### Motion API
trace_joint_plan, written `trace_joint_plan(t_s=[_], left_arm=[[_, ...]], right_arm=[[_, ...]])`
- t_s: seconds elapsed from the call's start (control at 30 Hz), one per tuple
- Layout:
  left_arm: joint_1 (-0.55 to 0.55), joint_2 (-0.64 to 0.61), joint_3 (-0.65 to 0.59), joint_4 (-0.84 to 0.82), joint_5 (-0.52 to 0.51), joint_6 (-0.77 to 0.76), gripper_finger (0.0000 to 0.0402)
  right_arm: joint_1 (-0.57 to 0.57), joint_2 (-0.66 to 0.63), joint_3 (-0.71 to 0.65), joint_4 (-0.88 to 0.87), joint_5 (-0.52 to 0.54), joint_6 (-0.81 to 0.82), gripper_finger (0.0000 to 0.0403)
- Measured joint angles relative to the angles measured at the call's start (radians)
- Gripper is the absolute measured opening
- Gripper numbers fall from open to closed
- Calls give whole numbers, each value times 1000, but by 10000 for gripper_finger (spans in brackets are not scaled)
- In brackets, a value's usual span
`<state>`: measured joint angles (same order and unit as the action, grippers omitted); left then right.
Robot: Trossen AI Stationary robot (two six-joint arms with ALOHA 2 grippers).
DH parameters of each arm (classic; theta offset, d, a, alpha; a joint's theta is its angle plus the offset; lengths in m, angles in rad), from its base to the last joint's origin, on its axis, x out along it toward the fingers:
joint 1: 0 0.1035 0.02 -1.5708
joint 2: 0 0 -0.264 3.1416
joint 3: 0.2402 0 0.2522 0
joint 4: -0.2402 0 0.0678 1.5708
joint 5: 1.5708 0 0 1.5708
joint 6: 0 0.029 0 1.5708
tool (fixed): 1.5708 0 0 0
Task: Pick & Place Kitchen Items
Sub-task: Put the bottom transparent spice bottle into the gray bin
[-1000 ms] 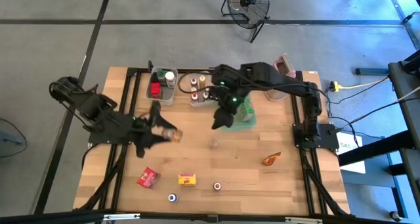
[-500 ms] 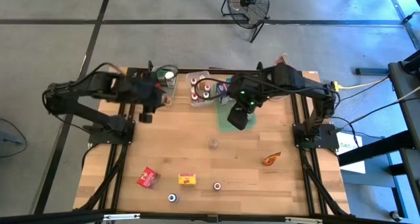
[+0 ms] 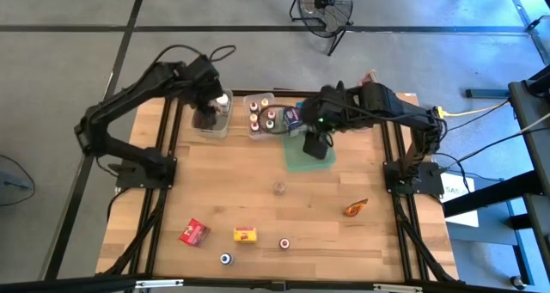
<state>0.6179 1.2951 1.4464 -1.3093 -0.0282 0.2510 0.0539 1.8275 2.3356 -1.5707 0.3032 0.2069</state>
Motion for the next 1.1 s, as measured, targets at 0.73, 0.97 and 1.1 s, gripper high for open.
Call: trace_joint_plan(t_s=[0.73,0.97,1.1], left_arm=[[156,104,-337,295,-51,-140,192],[161,117,-392,375,-44,-65,192],[181,117,-424,411,-45,-57,192]], right_arm=[[-179,-51,0,0,124,-237,250],[-243,-51,0,19,48,-240,250],[-258,-51,0,19,-1,-233,250]])
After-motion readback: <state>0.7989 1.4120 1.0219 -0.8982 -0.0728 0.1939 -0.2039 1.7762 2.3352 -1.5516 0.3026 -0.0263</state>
